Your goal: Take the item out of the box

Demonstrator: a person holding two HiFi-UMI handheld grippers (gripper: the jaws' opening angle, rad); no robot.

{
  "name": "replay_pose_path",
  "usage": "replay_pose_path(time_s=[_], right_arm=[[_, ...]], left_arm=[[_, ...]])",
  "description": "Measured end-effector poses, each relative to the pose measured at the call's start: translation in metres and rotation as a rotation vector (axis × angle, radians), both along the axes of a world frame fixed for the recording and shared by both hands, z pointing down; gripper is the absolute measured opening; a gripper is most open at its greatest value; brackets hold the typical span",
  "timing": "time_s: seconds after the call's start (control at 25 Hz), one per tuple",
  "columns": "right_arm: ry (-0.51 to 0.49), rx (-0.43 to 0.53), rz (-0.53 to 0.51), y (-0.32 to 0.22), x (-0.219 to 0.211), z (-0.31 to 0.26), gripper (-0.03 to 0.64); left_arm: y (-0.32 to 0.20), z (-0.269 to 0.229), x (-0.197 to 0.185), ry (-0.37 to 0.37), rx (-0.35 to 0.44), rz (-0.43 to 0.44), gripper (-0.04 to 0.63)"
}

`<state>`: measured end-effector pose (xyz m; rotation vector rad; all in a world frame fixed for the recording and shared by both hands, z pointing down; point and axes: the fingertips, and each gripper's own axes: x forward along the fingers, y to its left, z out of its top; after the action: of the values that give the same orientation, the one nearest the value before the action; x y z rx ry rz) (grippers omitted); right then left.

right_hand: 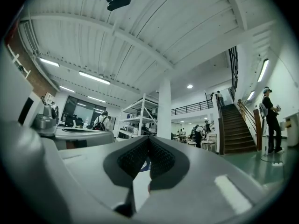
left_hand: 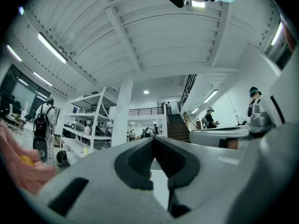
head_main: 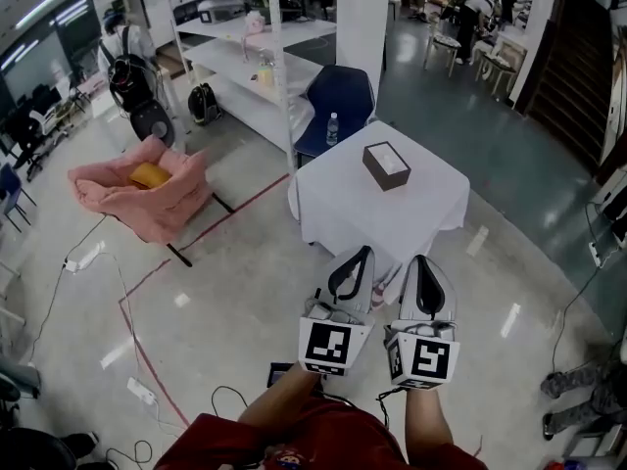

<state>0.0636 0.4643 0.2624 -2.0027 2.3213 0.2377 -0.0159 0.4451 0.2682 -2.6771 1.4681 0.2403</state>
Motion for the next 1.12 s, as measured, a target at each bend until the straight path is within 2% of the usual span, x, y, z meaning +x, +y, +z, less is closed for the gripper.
replay_pose_path(time_s=[0.4,0.6,0.88,1.0,1.12], right_arm=[[0.011,-0.009,0.003,-0.091,-0.041,0.002,0.002],[0.016,-0.008,0.009,-0.131,-0.059,0.001,0.002],[0.029,-0.007,0.035,-0.171,-0.075,0.007,0.002],[0.029,-0.01,0.046,-0.181,-0.079,0.008,0.002],[0.044,-0.011,0.049,-0.188,-0.083,0.004,0.002]], left_arm=[[-0.089,-0.006,-0.049,0.006,-0.001,-0.036,0.003],[-0.128,-0.011,-0.072,0.011,0.063,-0.055,0.003],[-0.171,-0.001,-0.088,-0.006,0.044,-0.031,0.003],[-0.182,-0.002,-0.092,0.003,0.067,-0.021,0.003],[-0.191,-0.004,-0.098,-0.014,0.041,-0.029,0.003]])
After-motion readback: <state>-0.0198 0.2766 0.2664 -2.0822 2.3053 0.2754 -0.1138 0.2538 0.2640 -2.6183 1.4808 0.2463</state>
